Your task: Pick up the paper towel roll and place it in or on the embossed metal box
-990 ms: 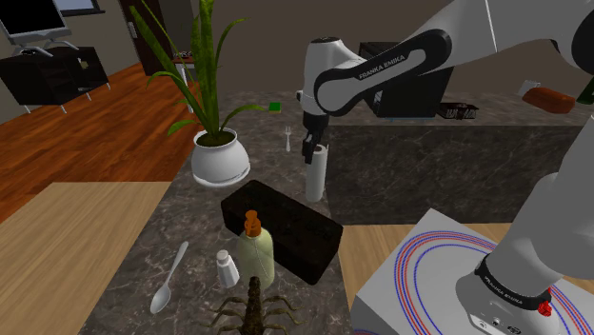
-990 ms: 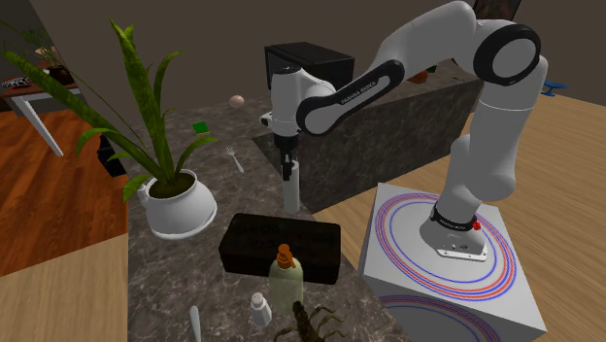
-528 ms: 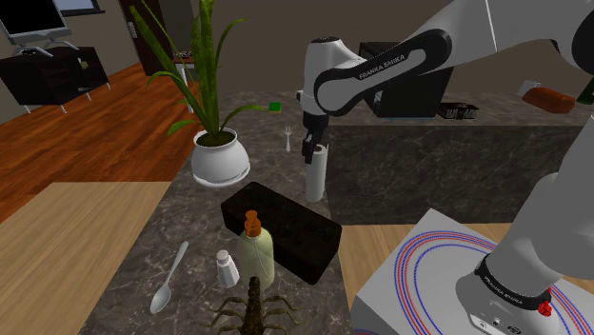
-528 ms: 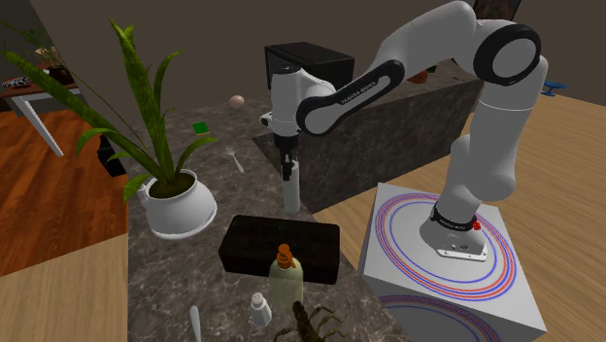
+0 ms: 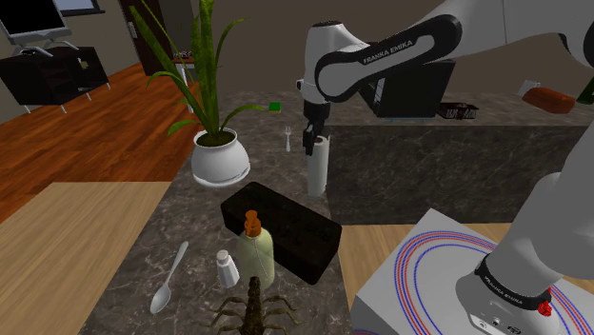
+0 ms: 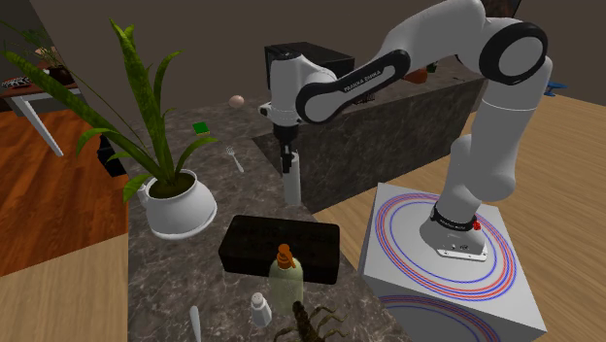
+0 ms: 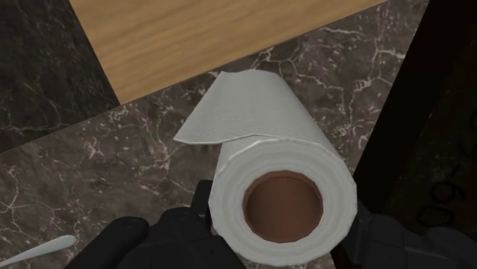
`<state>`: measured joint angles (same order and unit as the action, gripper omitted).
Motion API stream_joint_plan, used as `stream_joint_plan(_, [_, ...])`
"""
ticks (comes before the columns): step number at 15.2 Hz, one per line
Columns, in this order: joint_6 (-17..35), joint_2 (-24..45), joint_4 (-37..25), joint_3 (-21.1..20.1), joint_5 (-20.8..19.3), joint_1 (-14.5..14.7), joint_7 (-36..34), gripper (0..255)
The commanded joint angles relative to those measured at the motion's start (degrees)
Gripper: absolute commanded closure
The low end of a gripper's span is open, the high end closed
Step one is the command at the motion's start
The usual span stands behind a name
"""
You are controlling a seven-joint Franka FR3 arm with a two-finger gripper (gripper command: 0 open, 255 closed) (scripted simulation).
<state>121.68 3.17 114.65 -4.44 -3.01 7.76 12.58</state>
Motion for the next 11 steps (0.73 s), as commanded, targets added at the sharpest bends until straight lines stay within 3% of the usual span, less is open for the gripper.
stream_joint_plan(1, [-1.4,-0.4,-1.0,0.0,0.1,0.0,0.1,255])
stream_joint_plan(11, [-8.8,-2.1,-6.7,0.0,0.4,0.0,0.5,255])
